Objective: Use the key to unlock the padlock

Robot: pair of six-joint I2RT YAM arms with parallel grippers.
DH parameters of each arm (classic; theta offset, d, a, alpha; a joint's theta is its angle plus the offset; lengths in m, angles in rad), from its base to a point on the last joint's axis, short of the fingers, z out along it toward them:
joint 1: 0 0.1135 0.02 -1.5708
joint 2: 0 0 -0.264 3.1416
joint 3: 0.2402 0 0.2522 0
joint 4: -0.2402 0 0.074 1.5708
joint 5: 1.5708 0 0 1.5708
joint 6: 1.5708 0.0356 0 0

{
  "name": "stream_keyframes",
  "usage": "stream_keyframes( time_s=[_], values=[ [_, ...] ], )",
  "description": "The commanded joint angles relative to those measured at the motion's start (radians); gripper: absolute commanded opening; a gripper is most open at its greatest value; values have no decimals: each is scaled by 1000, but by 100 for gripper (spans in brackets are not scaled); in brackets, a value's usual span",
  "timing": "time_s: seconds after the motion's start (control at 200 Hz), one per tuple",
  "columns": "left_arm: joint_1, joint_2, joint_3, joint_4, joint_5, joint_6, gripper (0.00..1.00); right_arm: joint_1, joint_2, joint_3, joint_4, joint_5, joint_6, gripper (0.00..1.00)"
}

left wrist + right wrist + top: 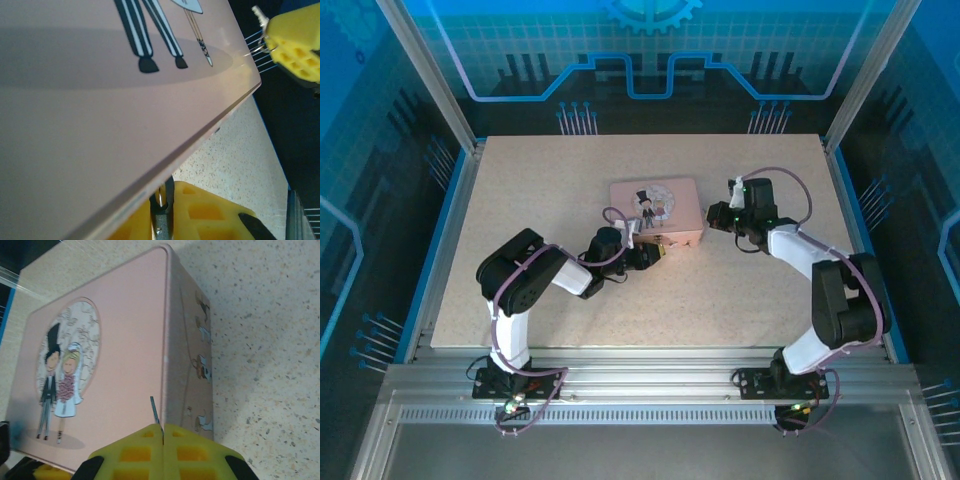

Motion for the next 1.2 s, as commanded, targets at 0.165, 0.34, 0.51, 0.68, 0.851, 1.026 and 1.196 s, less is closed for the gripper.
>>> stream_keyframes(
  time_s=[0.165,0.34,0.51,0.68,0.851,1.026,1.196],
  values=[
    [10,-6,20,25,38,-14,15,6,61,25,6,14,-11,0],
    [14,-9,17,30,37,-14,20,32,61,12,13,13,-11,0],
    [14,19,38,57,45,-35,28,45,65,8,18,11,-9,0],
    [14,38,47,72,40,-48,34,54,63,5,20,8,-8,0],
    [13,52,48,94,34,-59,41,63,60,3,22,7,-8,0],
    [12,85,37,178,19,-87,47,71,61,3,24,10,-5,0],
    [11,99,19,237,-4,-106,48,71,61,1,22,14,-4,0]
  ],
)
